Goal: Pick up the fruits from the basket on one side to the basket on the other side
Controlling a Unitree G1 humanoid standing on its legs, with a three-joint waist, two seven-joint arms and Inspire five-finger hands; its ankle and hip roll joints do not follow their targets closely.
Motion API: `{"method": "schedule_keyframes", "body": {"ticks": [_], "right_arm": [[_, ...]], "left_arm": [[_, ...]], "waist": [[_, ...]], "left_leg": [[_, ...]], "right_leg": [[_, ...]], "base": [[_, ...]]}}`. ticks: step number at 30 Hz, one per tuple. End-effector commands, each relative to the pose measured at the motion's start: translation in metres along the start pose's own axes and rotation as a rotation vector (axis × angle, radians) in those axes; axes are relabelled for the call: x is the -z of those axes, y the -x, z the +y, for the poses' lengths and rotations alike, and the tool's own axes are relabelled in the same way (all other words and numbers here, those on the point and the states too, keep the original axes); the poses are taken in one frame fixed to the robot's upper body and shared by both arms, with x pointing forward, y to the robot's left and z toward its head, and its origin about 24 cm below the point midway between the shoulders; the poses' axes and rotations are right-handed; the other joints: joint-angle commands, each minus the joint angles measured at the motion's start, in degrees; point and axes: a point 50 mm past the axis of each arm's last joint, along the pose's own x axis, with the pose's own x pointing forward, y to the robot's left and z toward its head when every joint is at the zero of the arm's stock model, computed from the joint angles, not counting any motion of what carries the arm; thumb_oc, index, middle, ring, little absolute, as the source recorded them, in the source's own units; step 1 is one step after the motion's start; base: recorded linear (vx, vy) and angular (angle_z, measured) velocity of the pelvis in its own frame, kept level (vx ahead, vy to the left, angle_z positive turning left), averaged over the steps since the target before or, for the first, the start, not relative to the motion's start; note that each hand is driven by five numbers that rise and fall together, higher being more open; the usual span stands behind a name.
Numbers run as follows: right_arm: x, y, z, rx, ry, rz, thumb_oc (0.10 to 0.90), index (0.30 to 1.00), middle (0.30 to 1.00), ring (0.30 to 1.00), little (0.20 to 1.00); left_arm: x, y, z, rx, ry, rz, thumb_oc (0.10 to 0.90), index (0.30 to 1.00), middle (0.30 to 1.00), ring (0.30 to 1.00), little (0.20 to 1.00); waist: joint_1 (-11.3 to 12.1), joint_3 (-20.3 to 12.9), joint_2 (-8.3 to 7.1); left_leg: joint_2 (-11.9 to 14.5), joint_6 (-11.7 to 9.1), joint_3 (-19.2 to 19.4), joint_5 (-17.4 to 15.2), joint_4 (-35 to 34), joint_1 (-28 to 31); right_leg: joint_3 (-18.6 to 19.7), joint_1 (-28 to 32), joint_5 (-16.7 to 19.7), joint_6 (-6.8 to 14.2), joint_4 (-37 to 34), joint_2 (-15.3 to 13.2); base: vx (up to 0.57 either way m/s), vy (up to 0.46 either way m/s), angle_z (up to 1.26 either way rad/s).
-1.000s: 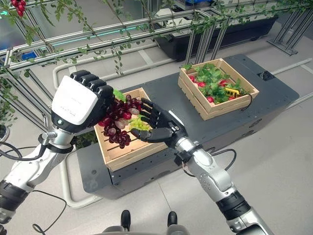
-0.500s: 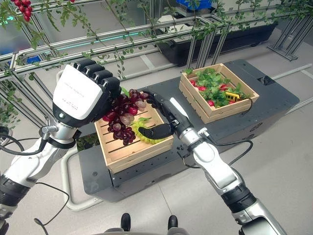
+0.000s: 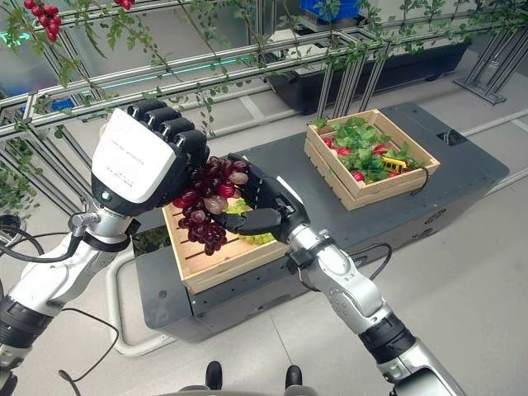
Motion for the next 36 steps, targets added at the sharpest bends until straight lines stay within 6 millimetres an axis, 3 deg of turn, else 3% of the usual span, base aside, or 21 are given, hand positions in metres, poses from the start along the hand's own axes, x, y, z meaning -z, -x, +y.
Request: {"method": "schedule_keyframes", "body": {"ticks": [1, 6, 17, 22, 27, 36], "right_arm": [[-0.041, -0.012, 0.029, -0.142, -0.051, -0.285, 0.800, 0.900, 0.900, 0.900, 0.900], [-0.045, -0.011, 0.030, -0.126, -0.067, -0.316, 0.800, 0.900, 0.900, 0.900, 0.900], [-0.058, -0.002, 0.007, 0.067, 0.307, -0.364, 0.800, 0.900, 0.900, 0.900, 0.900], [-0.068, 0.002, 0.000, 0.078, 0.293, -0.398, 0.800, 0.900, 0.900, 0.900, 0.900], [-0.074, 0.001, 0.008, 0.025, 0.237, -0.460, 0.800, 0.900, 0.900, 0.900, 0.900], [-0.100, 0.007, 0.010, 0.125, 0.696, -0.612, 0.800, 0.900, 0.900, 0.900, 0.900]], "left_arm": [[0.024, -0.038, 0.029, -0.252, -0.053, 0.069, 0.400, 0.300, 0.300, 0.300, 0.300], [0.021, -0.037, 0.028, -0.257, -0.052, 0.070, 0.400, 0.300, 0.300, 0.300, 0.300], [0.024, -0.038, 0.033, -0.262, -0.062, 0.080, 0.400, 0.300, 0.300, 0.300, 0.300], [0.025, -0.038, 0.035, -0.259, -0.064, 0.079, 0.400, 0.300, 0.300, 0.300, 0.300], [0.023, -0.040, 0.034, -0.268, -0.054, 0.082, 0.400, 0.300, 0.300, 0.300, 0.300], [0.026, -0.045, 0.040, -0.266, -0.053, 0.080, 0.400, 0.300, 0.300, 0.300, 0.300]], "waist": [[0.1, -9.4, -1.88], [0.1, -9.4, -1.90], [-0.4, -9.5, -1.92], [-0.5, -9.5, -2.04], [-0.4, -9.3, -2.04], [-0.4, -9.7, -2.05]], "left_leg": [[-0.6, 0.7, -1.2, -3.3, 0.1, 1.0], [-0.5, 0.7, -1.2, -3.3, 0.1, 1.0], [-0.4, 0.8, -1.0, -3.6, 0.1, 1.2], [-0.4, 0.8, -1.1, -3.7, 0.1, 1.4], [-0.4, 0.8, -1.3, -3.7, 0.1, 1.4], [-0.4, 0.8, -1.3, -3.9, 0.1, 1.4]], "right_leg": [[1.3, -1.8, 2.1, 0.4, 0.0, -2.3], [1.5, -1.8, 2.1, 0.3, 0.0, -2.4], [1.8, -1.8, 2.1, 0.5, 0.0, -2.3], [1.9, -1.7, 2.2, 0.5, 0.0, -2.3], [1.9, -1.6, 2.2, 0.4, 0.0, -2.3], [2.1, -1.7, 2.1, 0.6, 0.0, -2.3]], "base": [[0.00, 0.000, 0.00], [0.00, 0.000, 0.00], [0.00, 0.000, 0.00], [0.00, 0.000, 0.00], [0.00, 0.000, 0.00], [0.00, 0.000, 0.00]]}}
